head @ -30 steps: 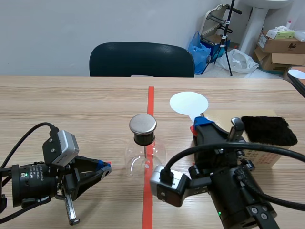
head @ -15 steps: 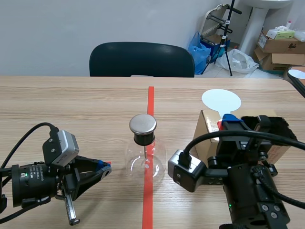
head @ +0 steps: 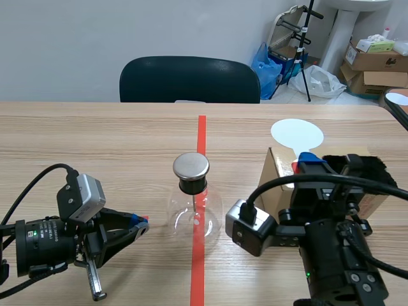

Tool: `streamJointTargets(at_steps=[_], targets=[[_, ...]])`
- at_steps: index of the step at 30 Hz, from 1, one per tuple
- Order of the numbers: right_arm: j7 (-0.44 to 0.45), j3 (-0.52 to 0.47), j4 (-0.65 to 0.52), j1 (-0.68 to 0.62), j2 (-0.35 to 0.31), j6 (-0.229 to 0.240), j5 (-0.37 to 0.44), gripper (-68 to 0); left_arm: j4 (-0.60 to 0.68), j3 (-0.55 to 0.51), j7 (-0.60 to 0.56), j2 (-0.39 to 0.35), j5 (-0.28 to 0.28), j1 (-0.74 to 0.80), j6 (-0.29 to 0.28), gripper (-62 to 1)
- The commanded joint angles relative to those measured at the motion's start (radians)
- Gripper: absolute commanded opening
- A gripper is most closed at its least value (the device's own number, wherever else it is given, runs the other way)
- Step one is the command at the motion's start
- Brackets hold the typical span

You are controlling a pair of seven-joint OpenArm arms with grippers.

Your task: Do the electroscope experiment

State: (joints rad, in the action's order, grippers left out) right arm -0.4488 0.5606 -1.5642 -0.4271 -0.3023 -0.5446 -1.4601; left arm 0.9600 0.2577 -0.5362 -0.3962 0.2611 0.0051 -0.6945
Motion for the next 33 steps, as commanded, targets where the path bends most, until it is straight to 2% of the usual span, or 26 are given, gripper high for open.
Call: streamJointTargets(at_steps=[1, 22, 33], targets=[[0.016, -0.005, -0.009, 0.011, -0.008, -0.011, -0.001, -66.5, 0.022, -0.003, -0.021, 0.002, -0.013, -0.008, -0.002, -57.7], [0.440, -0.005, -0.009, 0.011, -0.008, -0.011, -0.001, -66.5, 0.022, -0.003, -0.021, 0.002, -0.013, -0.008, -0.002, -57.7], [0.563, -0.005, -0.009, 0.011, -0.008, -0.011, -0.001, -66.5, 0.022, -0.003, -0.021, 0.002, -0.013, -0.008, -0.002, -57.7]])
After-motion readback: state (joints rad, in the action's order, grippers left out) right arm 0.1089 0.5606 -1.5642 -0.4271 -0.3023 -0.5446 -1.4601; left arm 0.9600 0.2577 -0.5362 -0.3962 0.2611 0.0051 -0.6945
